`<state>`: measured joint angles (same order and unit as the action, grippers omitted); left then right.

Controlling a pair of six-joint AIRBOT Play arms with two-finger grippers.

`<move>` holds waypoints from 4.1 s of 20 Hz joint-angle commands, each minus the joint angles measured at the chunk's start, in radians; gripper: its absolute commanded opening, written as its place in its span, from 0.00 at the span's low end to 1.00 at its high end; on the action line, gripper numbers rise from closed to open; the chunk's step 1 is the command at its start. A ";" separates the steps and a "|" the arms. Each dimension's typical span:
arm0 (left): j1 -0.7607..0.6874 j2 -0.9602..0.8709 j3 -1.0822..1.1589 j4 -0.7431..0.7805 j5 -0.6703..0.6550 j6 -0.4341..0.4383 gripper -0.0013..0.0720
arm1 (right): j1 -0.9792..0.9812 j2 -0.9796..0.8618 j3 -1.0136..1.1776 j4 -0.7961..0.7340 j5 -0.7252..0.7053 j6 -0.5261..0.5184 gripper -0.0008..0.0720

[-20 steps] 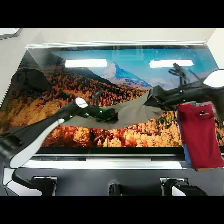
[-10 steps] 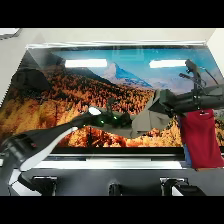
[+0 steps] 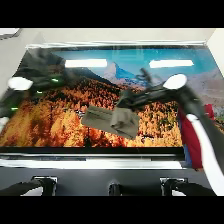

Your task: Fold the shirts.

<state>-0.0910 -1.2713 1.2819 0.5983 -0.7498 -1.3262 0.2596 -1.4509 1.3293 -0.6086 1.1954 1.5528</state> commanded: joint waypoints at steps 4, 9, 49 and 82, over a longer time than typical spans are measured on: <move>0.128 0.248 0.000 0.084 -0.078 -0.010 0.05 | 0.177 -0.307 0.001 0.388 -0.257 -0.122 0.62; 0.129 0.247 0.000 0.190 -0.099 -0.010 0.05 | 0.024 -0.245 0.001 0.298 -0.102 -0.156 0.94; 0.129 0.247 0.000 0.222 -0.151 -0.018 0.06 | -1.148 0.289 0.222 -0.253 0.254 0.169 0.06; 0.122 0.237 0.184 0.370 -0.071 -0.007 0.05 | -1.269 0.533 -0.058 -0.821 -0.158 0.050 0.82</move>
<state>0.0357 -1.0271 1.3720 0.8547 -0.8757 -1.3323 -1.0275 -0.9188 1.0504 -1.4998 1.2877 1.6829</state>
